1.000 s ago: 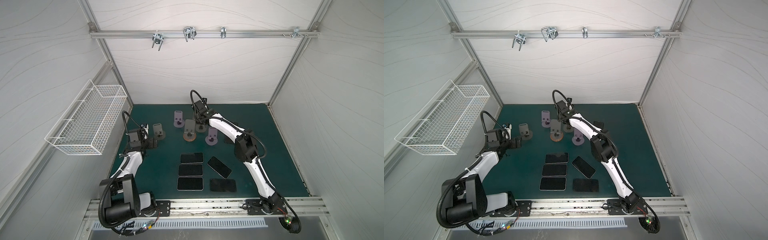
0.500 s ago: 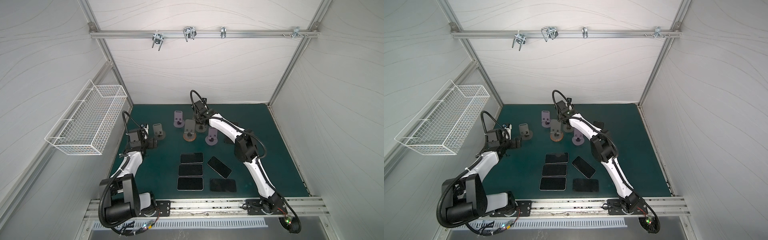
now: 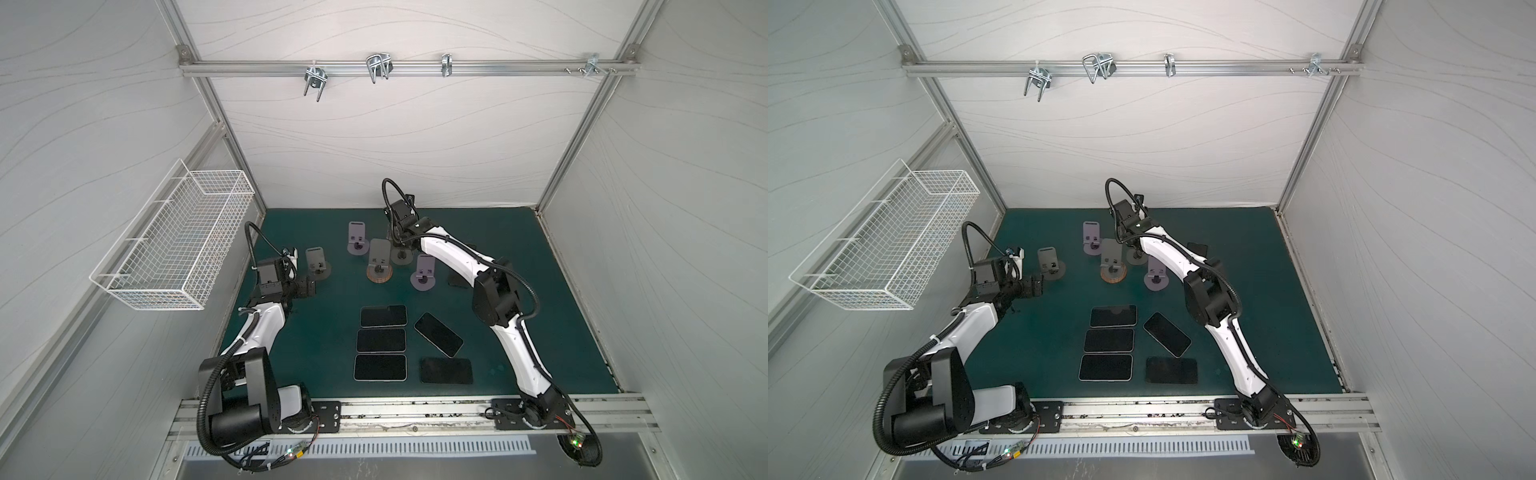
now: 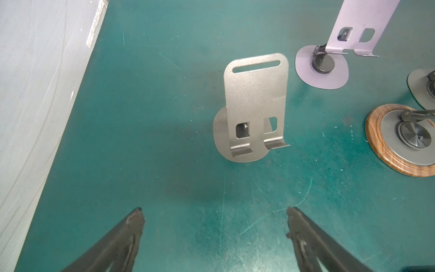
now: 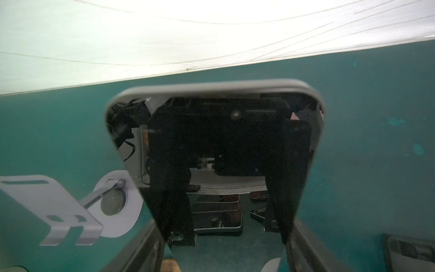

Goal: Remove the phone from the phone stand
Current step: 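Lower the right gripper around the top of the black phone and close, then lift the black phone off the stand and carry it toward the robot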

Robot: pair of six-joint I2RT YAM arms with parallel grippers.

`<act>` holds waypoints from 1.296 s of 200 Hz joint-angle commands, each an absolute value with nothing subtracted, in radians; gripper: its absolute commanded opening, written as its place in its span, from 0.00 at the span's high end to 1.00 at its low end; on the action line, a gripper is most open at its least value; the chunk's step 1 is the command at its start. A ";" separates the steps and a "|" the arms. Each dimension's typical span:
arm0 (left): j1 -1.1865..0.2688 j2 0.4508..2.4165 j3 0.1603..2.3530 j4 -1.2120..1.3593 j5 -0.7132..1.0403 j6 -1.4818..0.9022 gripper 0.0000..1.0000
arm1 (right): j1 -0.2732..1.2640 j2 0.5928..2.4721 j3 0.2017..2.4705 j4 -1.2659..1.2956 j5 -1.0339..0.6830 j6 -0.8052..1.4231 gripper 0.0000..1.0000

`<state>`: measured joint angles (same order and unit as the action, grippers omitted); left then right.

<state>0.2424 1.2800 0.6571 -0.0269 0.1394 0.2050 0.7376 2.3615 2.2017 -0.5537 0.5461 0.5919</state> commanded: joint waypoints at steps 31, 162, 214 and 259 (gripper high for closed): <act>0.247 1.272 0.670 -0.004 0.158 0.215 0.04 | 0.741 2.219 2.169 -0.508 0.576 0.572 0.38; 0.247 1.281 0.677 -0.010 0.158 0.215 0.04 | 0.640 1.636 1.578 -0.443 0.287 0.284 0.46; 0.246 1.280 0.675 -0.008 0.155 0.215 0.04 | 0.626 1.418 1.313 -0.523 0.194 0.062 0.46; 0.247 1.278 0.675 -0.006 0.147 0.210 0.04 | 0.634 1.302 1.100 -0.570 0.185 -0.009 0.47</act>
<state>0.2424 1.2800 0.6571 -0.0265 0.1467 0.2050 0.6296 1.3560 1.1629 -0.5404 0.1993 0.0757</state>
